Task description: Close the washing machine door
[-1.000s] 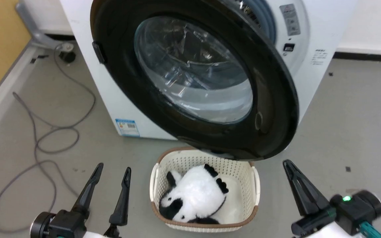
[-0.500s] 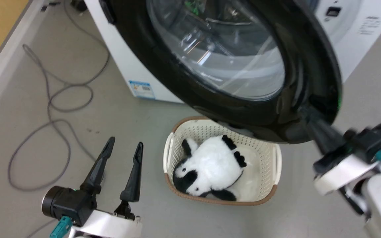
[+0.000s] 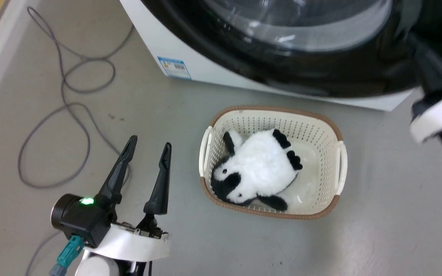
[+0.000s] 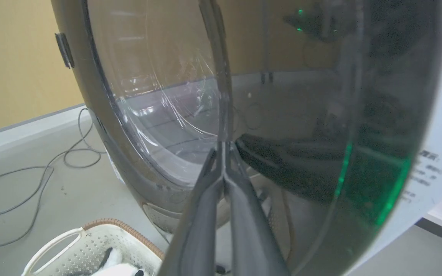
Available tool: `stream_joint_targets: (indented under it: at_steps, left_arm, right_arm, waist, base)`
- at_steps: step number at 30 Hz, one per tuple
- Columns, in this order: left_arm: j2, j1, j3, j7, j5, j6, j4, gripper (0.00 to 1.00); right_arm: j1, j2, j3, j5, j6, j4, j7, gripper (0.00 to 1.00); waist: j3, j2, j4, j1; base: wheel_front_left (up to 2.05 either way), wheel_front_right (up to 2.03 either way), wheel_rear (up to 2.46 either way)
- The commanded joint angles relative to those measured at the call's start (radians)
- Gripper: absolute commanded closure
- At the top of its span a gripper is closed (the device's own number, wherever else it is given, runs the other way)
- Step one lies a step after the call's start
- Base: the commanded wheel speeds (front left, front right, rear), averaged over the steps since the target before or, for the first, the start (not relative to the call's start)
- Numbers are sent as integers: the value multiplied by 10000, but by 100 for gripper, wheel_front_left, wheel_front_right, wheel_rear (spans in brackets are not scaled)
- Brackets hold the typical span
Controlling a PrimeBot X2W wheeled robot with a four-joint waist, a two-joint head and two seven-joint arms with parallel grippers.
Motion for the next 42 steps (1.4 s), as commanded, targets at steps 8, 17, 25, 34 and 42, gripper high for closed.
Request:
stream_joint_targets:
  at_steps: [8, 17, 25, 34, 42]
  left_arm:
    - [-37, -451, -126, -43, 11, -44, 77, 0]
    - [-112, -535, -216, -43, 58, -44, 144, 0]
    - [-70, -405, -112, -43, 109, -44, 310, 0]
    - [74, 143, 206, -43, 85, -44, 788, 0]
    - [79, 875, 594, -43, -446, -44, 1447, 0]
  right_arm:
    - [-1762, -343, -245, 354, -19, 1080, 352, 100]
    - [-2455, -588, -545, 570, -19, 1731, 366, 100]
    - [-1738, -377, -127, 688, -19, 1987, -60, 100]
    - [503, -31, -240, 1131, -19, 1008, -515, 100]
    - [3387, 1114, -1676, 310, -19, -1040, -581, 100]
  waist:
    - [570, 0, 155, -1]
    - [716, 0, 226, -1]
    - [-15, 0, -50, -1]
    - [-1647, 0, -805, -1]
    - [-2855, 0, -1415, -1]
  base:
    - [0, 0, 0]
    - [0, 0, 0]
    - [0, 0, 0]
    - [0, 0, 0]
    - [0, 0, 0]
